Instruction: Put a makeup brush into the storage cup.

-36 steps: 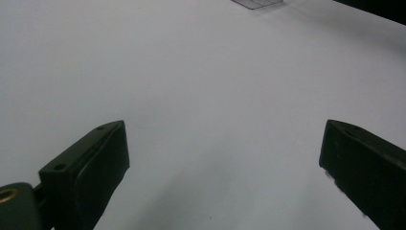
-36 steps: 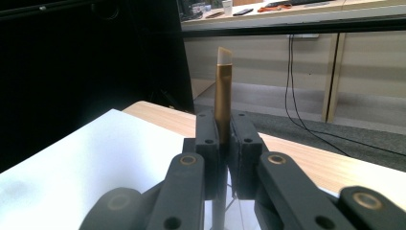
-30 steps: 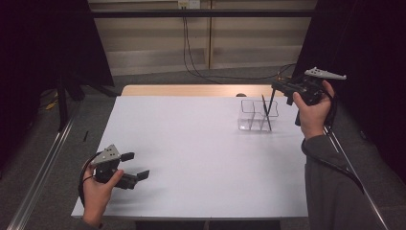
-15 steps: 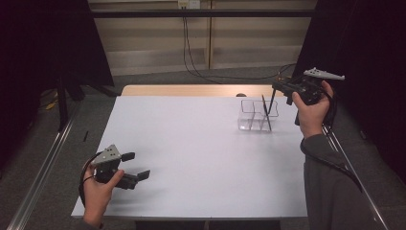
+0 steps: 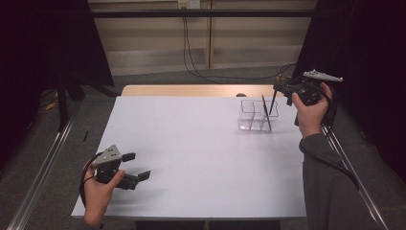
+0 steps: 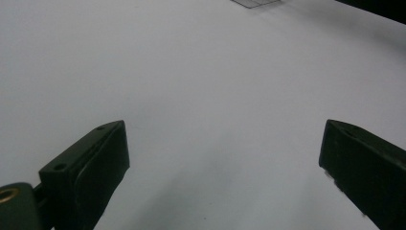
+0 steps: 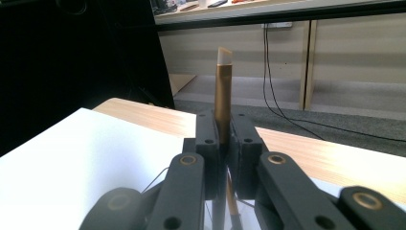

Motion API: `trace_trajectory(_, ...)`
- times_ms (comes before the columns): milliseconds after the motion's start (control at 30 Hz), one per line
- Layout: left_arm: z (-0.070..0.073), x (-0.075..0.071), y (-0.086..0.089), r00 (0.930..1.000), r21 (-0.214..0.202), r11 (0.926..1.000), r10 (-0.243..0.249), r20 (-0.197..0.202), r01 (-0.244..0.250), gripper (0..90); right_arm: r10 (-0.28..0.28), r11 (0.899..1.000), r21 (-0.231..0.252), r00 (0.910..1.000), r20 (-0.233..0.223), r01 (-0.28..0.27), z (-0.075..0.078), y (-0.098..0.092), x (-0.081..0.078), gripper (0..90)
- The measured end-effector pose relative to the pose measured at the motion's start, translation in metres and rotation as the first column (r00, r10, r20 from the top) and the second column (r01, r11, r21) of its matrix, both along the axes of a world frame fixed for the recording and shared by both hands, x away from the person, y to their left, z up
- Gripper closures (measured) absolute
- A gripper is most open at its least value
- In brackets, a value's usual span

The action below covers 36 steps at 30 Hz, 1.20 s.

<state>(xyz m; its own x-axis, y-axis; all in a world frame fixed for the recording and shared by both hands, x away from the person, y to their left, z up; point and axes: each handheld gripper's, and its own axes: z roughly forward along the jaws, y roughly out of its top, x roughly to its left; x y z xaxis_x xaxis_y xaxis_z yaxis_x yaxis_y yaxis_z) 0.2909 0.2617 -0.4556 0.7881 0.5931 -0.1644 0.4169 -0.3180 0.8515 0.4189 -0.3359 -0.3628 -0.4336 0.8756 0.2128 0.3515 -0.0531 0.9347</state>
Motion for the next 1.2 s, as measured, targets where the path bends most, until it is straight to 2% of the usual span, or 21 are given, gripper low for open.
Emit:
trace_trajectory(233,0.000,-0.001,0.000,1.0000,0.005,1.0000,0.000,-0.002,0.000,3.0,0.000,1.000,0.000,1.0000,-0.002,0.000,-0.001,0.001,0.002,84.8)
trace_trajectory(333,0.000,-0.001,-0.001,1.0000,0.022,0.9997,0.003,-0.003,-0.003,3.0,-0.005,1.000,-0.006,1.0000,-0.002,0.005,-0.002,0.002,0.003,84.8)
trace_trajectory(633,-0.001,0.000,-0.003,1.0000,0.023,0.9997,-0.009,-0.002,0.009,3.0,-0.017,1.000,-0.019,0.9999,-0.001,0.017,0.000,0.005,0.005,84.8)
trace_trajectory(867,0.000,-0.001,-0.002,1.0000,0.017,0.9998,-0.005,0.002,0.005,3.1,-0.020,0.999,-0.032,0.9997,-0.015,0.019,-0.007,0.006,0.005,84.8)
trace_trajectory(1200,0.000,-0.001,-0.003,1.0000,0.021,0.9998,-0.006,-0.002,0.006,3.1,-0.025,1.000,-0.017,0.9994,-0.025,0.025,-0.013,0.005,0.004,84.7)
